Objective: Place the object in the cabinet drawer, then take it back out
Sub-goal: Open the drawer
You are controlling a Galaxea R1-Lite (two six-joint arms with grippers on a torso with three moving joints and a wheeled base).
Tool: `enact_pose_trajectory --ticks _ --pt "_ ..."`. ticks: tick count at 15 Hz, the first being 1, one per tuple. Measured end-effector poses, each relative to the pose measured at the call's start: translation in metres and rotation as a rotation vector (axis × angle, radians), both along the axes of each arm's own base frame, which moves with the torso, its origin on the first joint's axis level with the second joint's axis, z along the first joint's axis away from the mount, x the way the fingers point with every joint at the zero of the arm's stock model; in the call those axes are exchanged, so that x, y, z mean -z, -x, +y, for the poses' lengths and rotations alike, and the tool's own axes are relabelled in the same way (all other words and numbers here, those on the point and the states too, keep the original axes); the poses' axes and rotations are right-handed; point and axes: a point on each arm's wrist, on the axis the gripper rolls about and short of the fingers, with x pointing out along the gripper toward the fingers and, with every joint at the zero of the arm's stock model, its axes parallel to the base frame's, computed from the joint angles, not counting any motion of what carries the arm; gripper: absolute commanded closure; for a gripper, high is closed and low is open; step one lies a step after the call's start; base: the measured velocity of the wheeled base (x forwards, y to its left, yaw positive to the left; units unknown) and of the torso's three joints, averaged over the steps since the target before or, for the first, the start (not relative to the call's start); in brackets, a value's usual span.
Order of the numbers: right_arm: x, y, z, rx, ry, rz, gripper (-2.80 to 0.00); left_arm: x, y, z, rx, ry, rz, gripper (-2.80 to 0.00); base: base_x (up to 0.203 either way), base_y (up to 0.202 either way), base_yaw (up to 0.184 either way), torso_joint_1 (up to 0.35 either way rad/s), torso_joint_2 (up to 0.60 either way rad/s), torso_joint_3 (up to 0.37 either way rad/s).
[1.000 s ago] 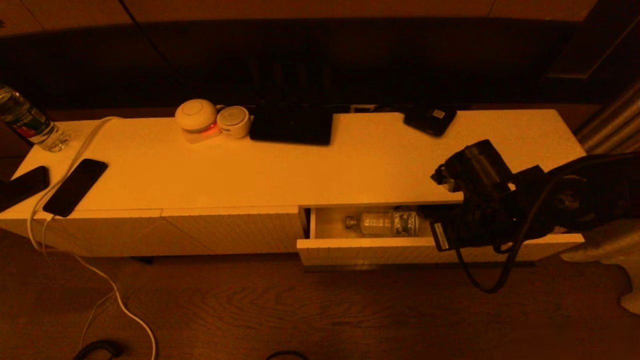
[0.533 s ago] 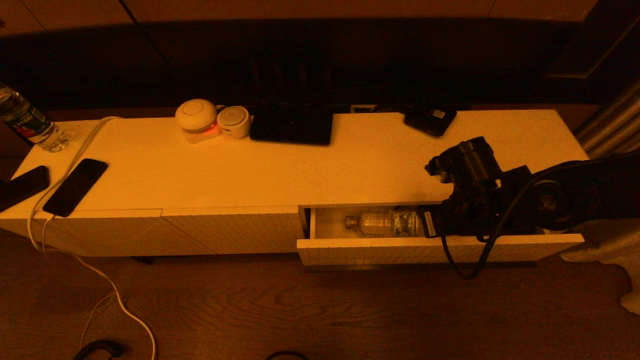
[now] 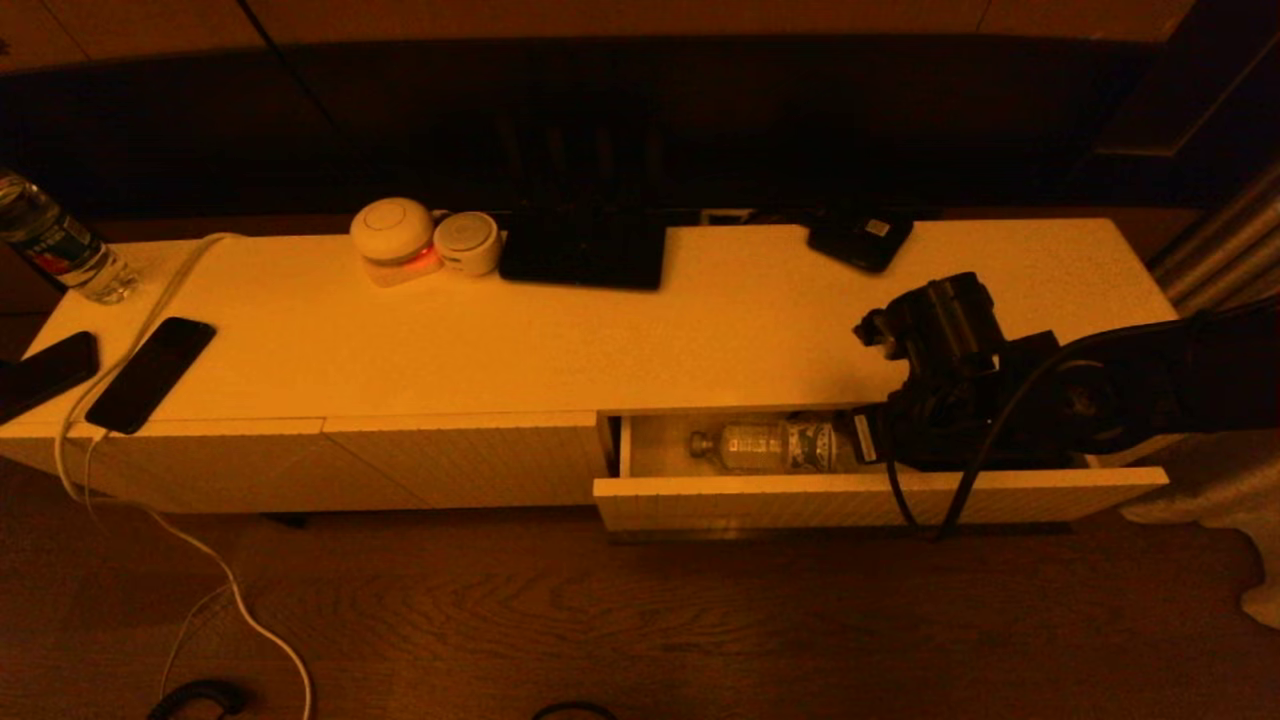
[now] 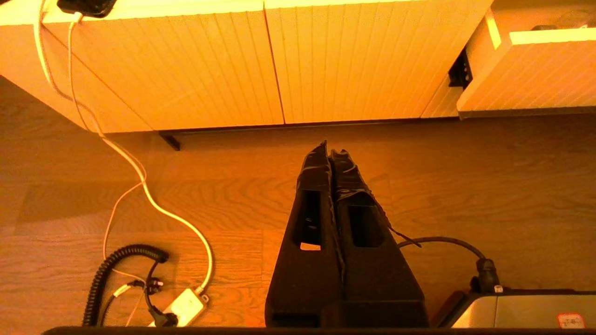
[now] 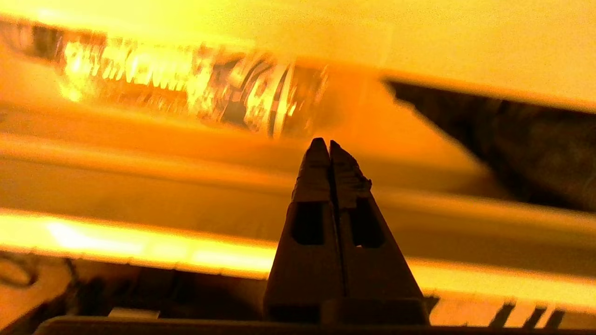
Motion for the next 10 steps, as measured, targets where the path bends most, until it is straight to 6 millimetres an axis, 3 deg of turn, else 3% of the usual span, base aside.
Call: enact_pose_trajectory --ticks 10 --pt "0.016 -0.020 -0.003 -0.039 0.022 -0.036 0.00 0.000 0.000 0.000 0.000 0.000 0.000 0.00 0.000 0.000 0.000 0.000 0.00 0.000"
